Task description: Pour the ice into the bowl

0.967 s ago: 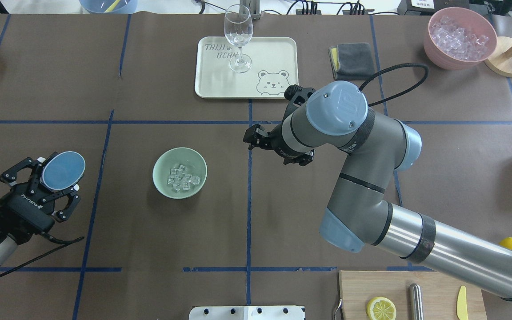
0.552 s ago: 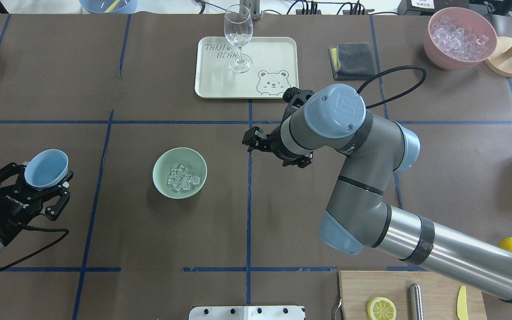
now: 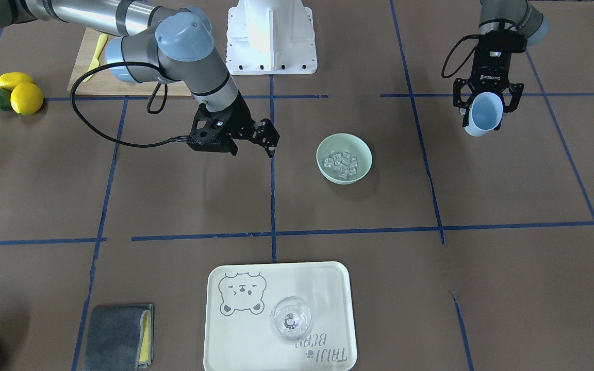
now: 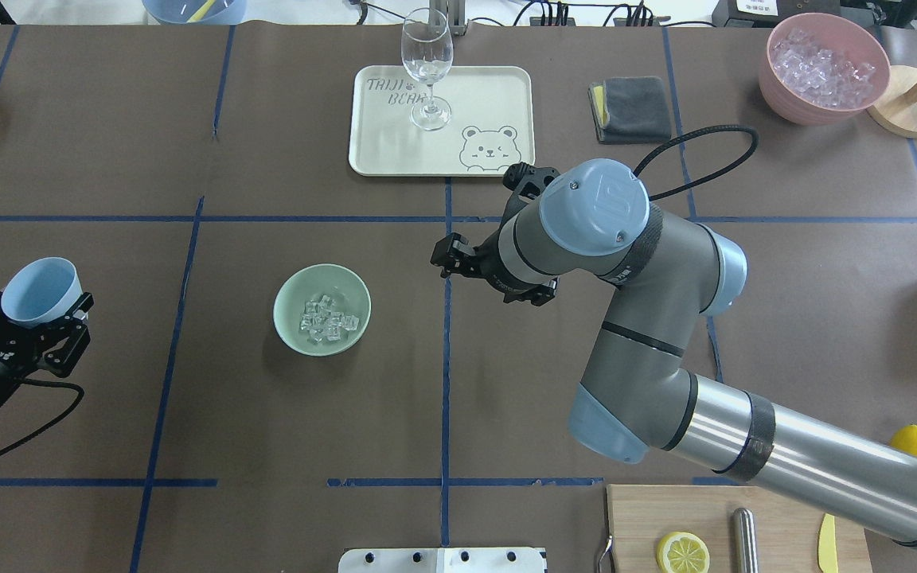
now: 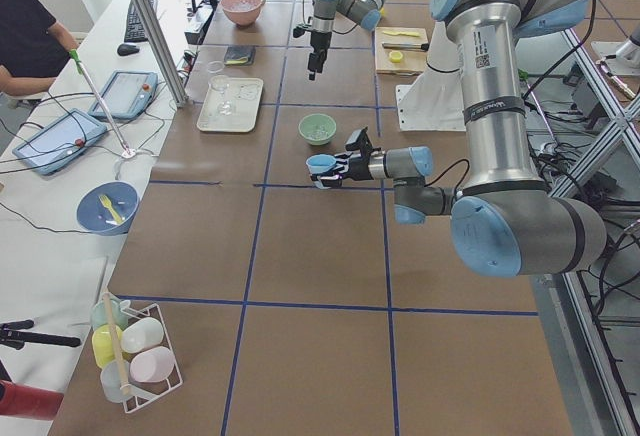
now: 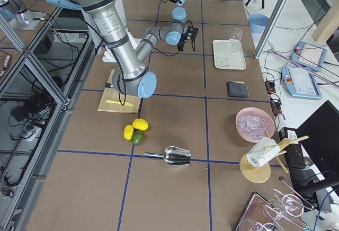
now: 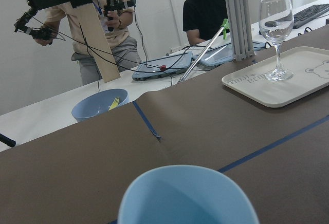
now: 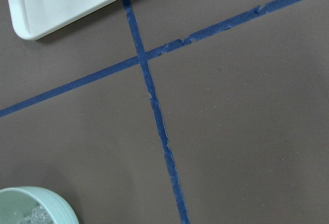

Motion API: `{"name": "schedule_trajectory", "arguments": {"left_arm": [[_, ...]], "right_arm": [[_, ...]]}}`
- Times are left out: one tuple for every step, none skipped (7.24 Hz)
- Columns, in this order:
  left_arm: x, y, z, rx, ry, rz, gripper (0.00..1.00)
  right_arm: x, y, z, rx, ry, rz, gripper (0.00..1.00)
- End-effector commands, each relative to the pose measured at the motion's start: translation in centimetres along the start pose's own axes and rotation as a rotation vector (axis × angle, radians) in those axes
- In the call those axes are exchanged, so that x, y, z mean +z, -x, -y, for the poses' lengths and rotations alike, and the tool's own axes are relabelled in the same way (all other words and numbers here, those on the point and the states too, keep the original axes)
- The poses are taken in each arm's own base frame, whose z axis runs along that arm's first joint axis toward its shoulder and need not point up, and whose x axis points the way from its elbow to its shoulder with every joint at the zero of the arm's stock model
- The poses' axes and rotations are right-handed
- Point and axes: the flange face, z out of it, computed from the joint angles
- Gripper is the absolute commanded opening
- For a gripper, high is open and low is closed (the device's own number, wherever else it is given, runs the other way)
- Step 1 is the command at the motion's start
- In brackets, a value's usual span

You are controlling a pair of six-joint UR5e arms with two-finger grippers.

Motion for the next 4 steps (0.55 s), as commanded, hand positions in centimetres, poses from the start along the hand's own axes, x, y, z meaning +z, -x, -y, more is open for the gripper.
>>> {"name": "schedule_trajectory", "arguments": {"left_arm": [[0.7,1.6,-2.1,-0.063,0.017,0.036,0.0],[0.6,2.0,-2.2,-0.262,0.018,0.041,0.0],[0.7,2.4,-2.8,-0.291,0.021,0.05,0.0],[0.8,2.4,-2.9,-0.364,0.018,0.051,0.0]], "right_arm": [[0.2,0.0,-0.4,-0.003,0.004,-0.002,1.0],[0.0,0.4,-0.5,0.003,0.006,0.006,1.0],[0.2,0.9,-1.0,0.008,0.002,0.01,1.0],[0.5,1.2,-1.5,0.007,-0.006,0.01,1.0]]}}
